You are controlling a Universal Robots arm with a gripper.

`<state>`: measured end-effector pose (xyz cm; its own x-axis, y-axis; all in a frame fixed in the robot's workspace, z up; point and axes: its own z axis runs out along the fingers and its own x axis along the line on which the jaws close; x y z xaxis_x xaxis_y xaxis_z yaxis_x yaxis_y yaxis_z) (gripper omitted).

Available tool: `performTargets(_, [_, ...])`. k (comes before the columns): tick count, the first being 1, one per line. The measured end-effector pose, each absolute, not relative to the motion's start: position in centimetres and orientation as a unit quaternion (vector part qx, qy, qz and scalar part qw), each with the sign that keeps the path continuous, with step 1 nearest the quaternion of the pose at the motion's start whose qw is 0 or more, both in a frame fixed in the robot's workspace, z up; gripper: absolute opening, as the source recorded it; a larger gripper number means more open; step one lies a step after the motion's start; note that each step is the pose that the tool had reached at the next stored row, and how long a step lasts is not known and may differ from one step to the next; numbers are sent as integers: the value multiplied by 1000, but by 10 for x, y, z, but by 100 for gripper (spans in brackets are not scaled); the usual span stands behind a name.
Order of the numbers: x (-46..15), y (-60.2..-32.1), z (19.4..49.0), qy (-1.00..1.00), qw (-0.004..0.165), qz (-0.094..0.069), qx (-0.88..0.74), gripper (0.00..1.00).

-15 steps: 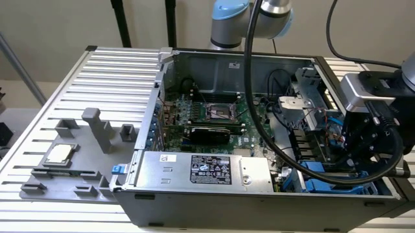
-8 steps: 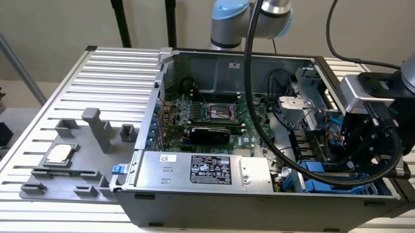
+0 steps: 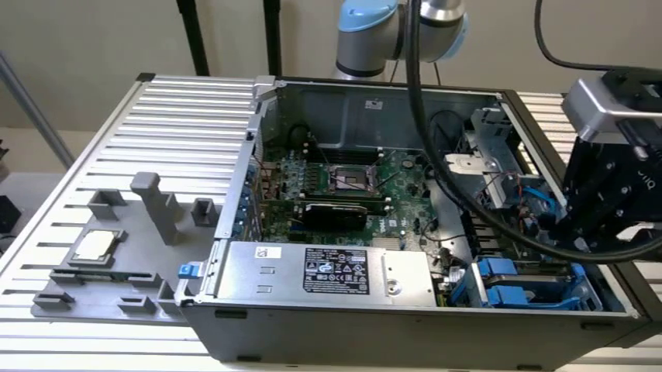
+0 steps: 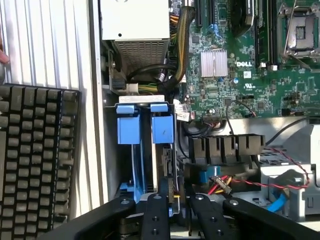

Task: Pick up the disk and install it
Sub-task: 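Insert the first disk wire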

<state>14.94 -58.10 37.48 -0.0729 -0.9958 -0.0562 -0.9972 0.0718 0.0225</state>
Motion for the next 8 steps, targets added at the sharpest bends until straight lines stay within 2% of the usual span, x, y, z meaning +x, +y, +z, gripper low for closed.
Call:
performTargets(4, [150, -581, 389, 732, 13, 27, -681, 100])
performTargets(8, [144, -581, 391, 732, 13, 27, -681, 100])
